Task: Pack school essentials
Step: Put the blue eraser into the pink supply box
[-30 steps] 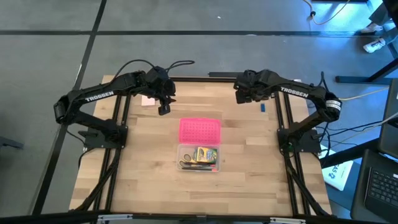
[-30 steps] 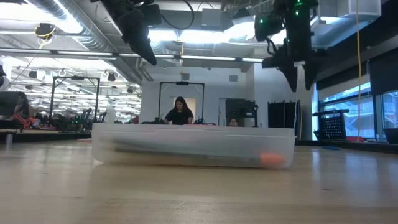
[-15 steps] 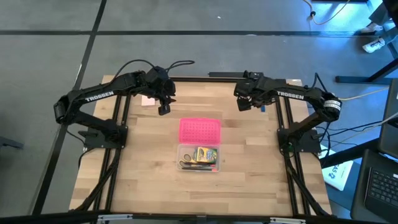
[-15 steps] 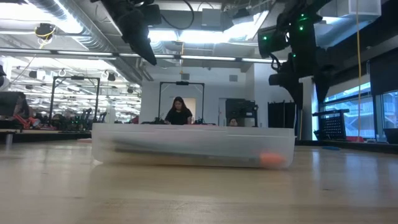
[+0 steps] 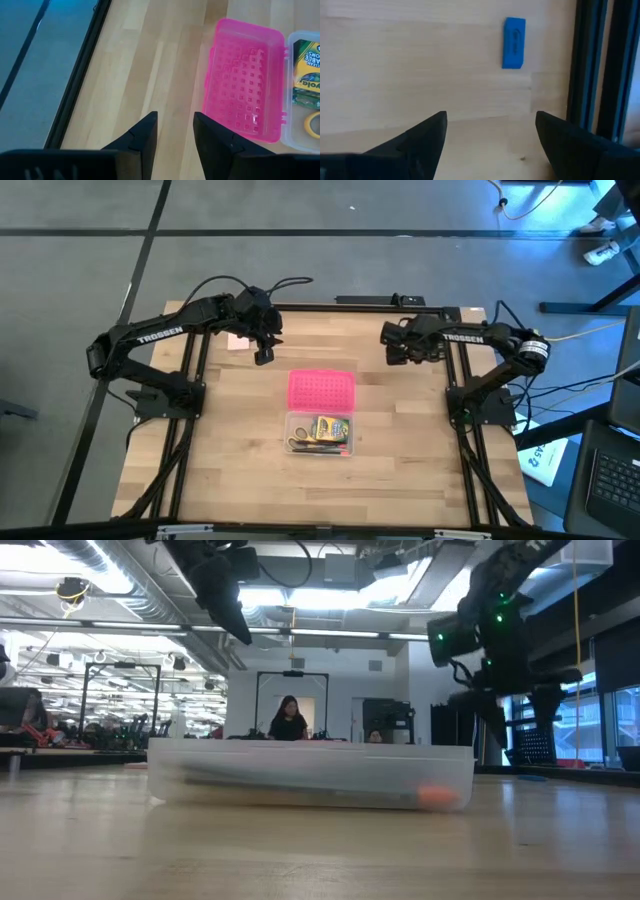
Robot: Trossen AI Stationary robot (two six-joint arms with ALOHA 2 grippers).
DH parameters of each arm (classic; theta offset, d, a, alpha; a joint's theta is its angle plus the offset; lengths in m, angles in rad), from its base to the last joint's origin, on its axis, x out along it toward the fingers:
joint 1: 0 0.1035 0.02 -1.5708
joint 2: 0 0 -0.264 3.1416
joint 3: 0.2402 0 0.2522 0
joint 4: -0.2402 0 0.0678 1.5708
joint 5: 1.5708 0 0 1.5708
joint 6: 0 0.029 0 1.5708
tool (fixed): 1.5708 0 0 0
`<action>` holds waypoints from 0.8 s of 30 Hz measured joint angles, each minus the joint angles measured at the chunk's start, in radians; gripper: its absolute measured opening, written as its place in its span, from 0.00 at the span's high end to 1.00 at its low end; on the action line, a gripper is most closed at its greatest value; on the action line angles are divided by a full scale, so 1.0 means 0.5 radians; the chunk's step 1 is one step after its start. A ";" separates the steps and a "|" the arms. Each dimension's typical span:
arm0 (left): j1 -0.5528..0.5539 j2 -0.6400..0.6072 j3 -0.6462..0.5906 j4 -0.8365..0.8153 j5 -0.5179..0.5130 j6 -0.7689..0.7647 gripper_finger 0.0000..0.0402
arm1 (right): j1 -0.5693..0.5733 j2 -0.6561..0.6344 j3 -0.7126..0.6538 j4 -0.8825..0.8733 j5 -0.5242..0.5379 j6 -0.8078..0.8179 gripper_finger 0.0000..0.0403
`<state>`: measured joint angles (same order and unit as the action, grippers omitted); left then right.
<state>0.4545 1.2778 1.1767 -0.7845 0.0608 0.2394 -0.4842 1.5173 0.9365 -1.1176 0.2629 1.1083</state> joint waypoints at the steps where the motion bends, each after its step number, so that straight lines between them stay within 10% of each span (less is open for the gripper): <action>1: 0.000 0.000 0.000 0.000 0.000 0.000 0.70 | -0.009 0.000 -0.035 0.025 0.003 0.016 0.24; 24: 0.000 0.000 0.000 0.000 0.000 0.000 0.70 | -0.242 0.001 -0.345 0.517 0.371 -0.131 0.24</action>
<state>0.4545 1.2778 1.1767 -0.7845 0.0611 0.2392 -0.6054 1.5179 0.7643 -0.8593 0.4483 1.0430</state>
